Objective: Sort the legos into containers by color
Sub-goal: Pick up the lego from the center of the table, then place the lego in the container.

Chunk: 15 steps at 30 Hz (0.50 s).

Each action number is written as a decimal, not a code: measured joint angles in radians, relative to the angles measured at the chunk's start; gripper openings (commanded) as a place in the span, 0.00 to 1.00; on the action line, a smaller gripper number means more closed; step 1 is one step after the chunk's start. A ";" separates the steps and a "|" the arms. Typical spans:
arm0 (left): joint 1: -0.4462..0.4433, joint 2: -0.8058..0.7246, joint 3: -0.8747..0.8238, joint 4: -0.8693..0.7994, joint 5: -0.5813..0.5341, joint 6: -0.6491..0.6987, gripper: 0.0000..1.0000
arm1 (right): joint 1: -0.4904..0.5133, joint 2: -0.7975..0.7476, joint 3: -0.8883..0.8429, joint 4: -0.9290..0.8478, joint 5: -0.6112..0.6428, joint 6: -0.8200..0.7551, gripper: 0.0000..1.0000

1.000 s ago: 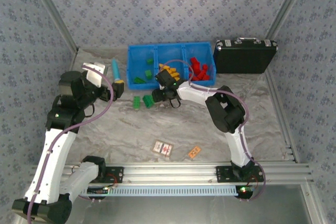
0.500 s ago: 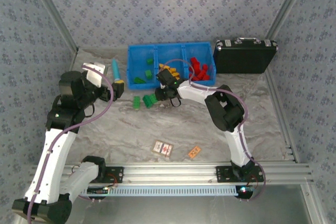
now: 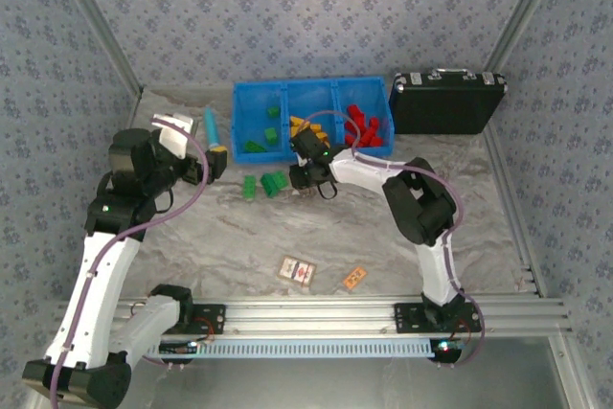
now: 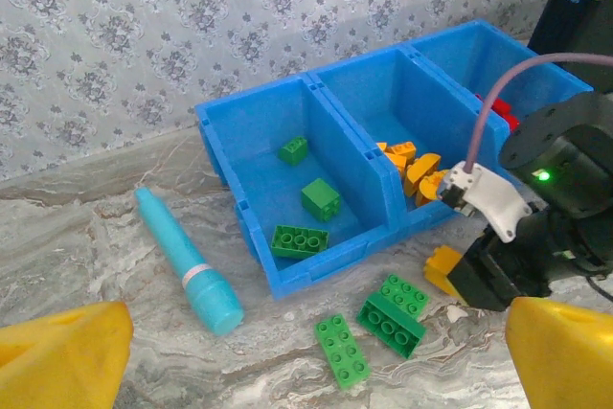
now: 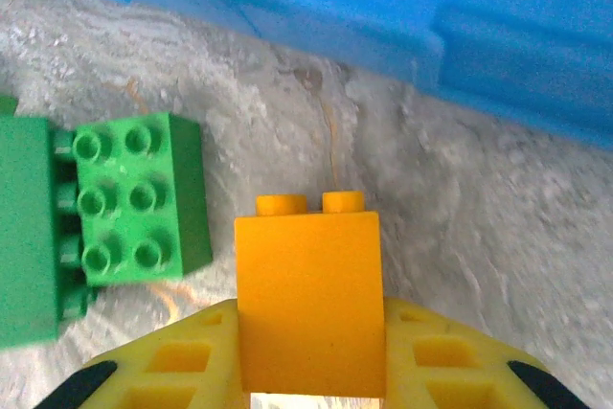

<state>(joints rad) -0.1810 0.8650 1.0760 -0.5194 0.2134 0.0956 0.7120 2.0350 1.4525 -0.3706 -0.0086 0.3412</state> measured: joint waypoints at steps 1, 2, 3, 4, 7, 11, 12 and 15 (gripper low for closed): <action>0.000 0.000 0.000 0.000 0.000 0.000 1.00 | 0.001 -0.020 -0.008 -0.013 0.000 -0.004 0.24; 0.000 0.000 0.000 0.000 0.000 0.000 1.00 | 0.003 -0.039 -0.013 -0.024 0.000 -0.010 0.24; 0.000 0.000 0.000 0.000 0.000 0.000 1.00 | 0.005 -0.056 -0.016 -0.035 0.001 -0.016 0.24; 0.000 -0.001 0.000 0.000 0.000 0.000 1.00 | 0.010 -0.077 -0.017 -0.049 0.001 -0.021 0.24; 0.000 -0.004 -0.001 0.000 0.000 0.000 1.00 | 0.026 -0.139 -0.017 -0.080 0.004 -0.040 0.24; 0.000 -0.008 -0.004 0.000 0.000 0.000 1.00 | 0.040 -0.219 -0.013 -0.118 0.005 -0.061 0.24; 0.000 -0.007 -0.004 0.000 0.000 0.000 1.00 | 0.040 -0.234 -0.009 -0.126 0.006 -0.067 0.24; 0.000 -0.007 -0.004 0.000 0.000 0.000 1.00 | 0.034 -0.260 0.018 -0.138 0.019 -0.085 0.24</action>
<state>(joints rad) -0.1810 0.8577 1.0721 -0.5194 0.2134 0.0956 0.7460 1.7752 1.4708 -0.5091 0.0109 0.2565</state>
